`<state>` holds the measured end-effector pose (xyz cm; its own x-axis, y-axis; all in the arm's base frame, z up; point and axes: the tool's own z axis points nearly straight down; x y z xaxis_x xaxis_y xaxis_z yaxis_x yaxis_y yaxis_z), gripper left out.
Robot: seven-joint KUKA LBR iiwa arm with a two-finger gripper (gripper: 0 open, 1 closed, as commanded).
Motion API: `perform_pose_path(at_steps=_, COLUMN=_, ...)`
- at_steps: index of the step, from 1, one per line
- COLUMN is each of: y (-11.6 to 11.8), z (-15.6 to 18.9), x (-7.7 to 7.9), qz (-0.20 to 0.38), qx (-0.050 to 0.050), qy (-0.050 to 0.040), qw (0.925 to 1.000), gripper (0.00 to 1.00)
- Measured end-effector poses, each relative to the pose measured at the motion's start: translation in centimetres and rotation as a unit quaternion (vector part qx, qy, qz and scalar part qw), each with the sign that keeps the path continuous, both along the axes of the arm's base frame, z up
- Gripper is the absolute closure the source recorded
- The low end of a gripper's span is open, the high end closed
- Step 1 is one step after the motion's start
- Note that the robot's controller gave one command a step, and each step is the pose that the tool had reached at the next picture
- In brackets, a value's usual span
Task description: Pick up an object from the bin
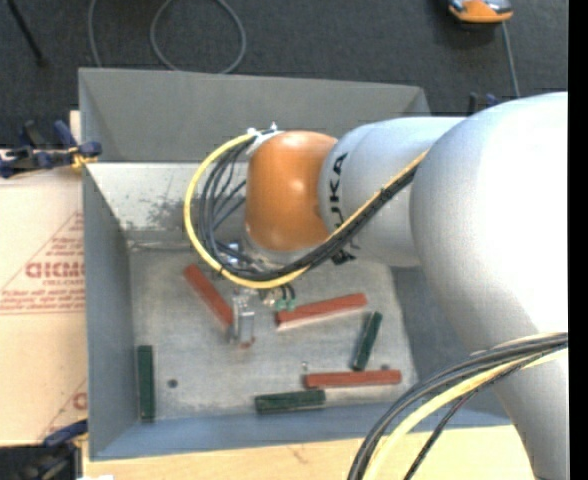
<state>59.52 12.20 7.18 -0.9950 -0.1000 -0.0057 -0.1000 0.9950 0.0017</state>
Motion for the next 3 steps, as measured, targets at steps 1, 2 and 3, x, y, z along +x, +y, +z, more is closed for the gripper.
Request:
perform_pose_path(at_steps=1, y=0.0, z=0.3, x=0.2, qz=-0.001, qx=0.0, qy=-0.0023, qw=1.0, gripper=1.0)
perform_pose_path(at_steps=2, y=2.8, z=4.1, x=2.6, qz=0.078, qx=-0.001, qy=-0.0018, qw=0.997, gripper=1.0)
perform_pose_path(at_steps=3, y=1.2, z=16.0, x=3.2, qz=0.35, qx=-0.003, qy=-0.0036, qw=0.9367, gripper=1.0)
